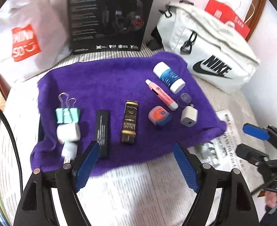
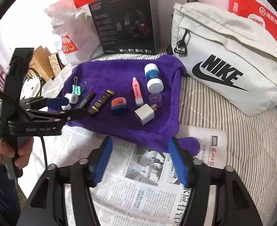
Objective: Organize rigid objects
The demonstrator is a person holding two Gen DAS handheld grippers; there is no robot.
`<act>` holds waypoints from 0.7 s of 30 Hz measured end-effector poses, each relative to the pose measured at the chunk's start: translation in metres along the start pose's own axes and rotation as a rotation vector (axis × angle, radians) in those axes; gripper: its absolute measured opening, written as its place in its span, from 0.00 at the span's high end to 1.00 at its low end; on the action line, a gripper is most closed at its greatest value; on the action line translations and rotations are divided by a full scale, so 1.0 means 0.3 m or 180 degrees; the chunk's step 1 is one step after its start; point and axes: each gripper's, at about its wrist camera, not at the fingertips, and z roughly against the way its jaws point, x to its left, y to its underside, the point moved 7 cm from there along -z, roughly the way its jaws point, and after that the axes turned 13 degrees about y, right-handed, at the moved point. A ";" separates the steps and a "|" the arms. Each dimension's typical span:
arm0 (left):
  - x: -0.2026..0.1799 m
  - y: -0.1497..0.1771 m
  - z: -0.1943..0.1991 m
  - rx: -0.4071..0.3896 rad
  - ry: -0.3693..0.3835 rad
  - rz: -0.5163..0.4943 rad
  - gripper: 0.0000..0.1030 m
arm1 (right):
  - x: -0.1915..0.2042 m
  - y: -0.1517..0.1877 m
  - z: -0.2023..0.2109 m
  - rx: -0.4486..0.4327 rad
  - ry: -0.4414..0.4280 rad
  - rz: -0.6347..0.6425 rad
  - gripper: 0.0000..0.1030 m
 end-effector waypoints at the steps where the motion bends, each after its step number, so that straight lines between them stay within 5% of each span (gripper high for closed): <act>1: 0.000 0.005 0.020 -0.0039 -0.0006 0.0012 0.20 | 0.003 0.005 0.011 -0.0006 0.0004 -0.0033 0.33; 15: -0.032 0.171 0.325 -0.0601 -0.0521 0.0005 0.03 | 0.016 0.129 0.133 -0.0033 0.0428 -0.0369 0.01; 21: -0.057 0.269 0.371 -0.0649 -0.0465 0.0087 0.03 | 0.021 0.219 0.173 -0.0014 0.0632 -0.0386 0.00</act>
